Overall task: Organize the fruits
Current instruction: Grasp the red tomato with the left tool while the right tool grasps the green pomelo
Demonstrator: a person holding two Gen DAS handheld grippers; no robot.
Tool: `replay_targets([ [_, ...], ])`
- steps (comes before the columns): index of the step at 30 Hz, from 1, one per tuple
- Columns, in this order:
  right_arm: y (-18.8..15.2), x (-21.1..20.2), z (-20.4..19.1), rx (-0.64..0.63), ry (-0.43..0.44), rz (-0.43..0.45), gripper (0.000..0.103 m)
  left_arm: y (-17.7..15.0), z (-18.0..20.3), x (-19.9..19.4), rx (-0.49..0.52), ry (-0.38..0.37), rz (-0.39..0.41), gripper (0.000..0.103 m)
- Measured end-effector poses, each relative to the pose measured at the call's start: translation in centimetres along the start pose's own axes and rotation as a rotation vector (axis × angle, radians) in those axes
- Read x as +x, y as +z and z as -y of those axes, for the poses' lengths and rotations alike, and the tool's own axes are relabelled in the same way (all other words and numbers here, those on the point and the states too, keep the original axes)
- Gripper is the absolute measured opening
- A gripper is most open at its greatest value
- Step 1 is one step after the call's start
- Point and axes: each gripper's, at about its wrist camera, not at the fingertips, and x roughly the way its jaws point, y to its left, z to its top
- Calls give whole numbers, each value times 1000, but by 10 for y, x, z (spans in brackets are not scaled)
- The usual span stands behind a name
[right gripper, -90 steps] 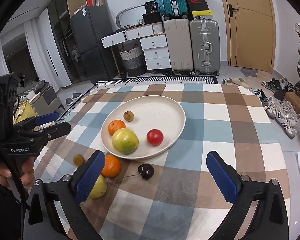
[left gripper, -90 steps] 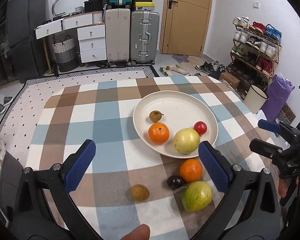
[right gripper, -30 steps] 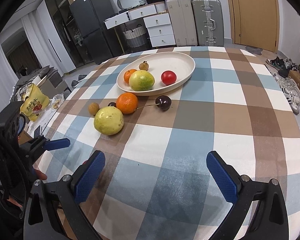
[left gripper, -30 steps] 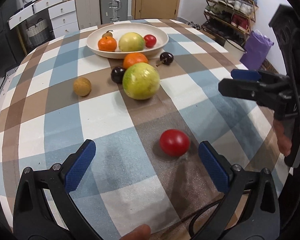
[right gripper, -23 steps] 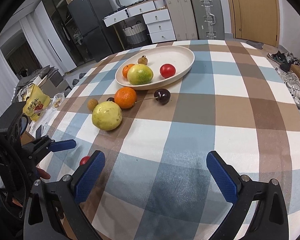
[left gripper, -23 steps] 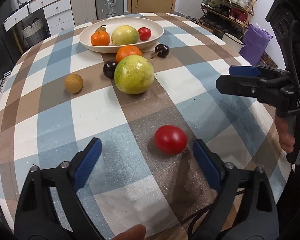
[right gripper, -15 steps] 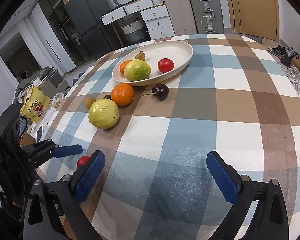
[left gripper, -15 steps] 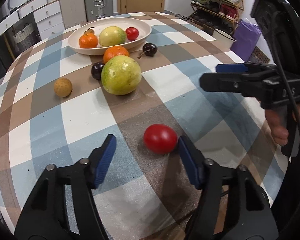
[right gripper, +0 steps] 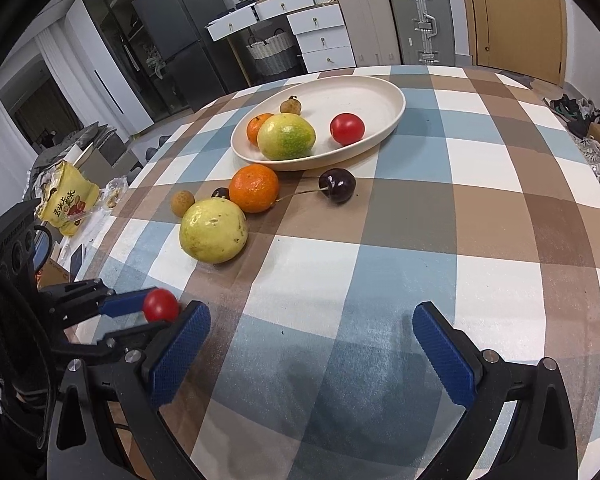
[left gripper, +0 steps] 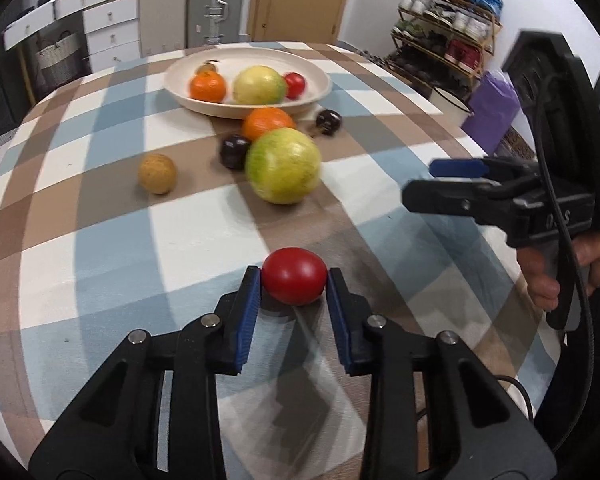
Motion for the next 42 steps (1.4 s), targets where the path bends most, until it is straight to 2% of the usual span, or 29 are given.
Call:
replay_targets([
  [11, 19, 31, -34, -67, -7, -12, 102, 7, -62, -18, -144, 70, 76, 30],
  [22, 43, 58, -66, -109, 55, -1, 99, 14, -86, -16, -200, 103, 86, 30],
  [26, 44, 64, -69, -111, 54, -13, 87, 20, -89, -15, -208, 112, 94, 30],
  [31, 41, 67, -70, -118, 47, -12, 77, 26, -91, -12, -213, 119, 92, 30],
  [34, 40, 67, -71, -124, 64, -10, 64, 27, -90, -11, -210, 122, 92, 30],
  [35, 40, 67, -71, -126, 78, -10, 56, 28, -89, -11, -209, 122, 92, 30],
  [42, 31, 61, -70, -133, 113, -2, 55, 29, -82, -8, -197, 124, 87, 30],
])
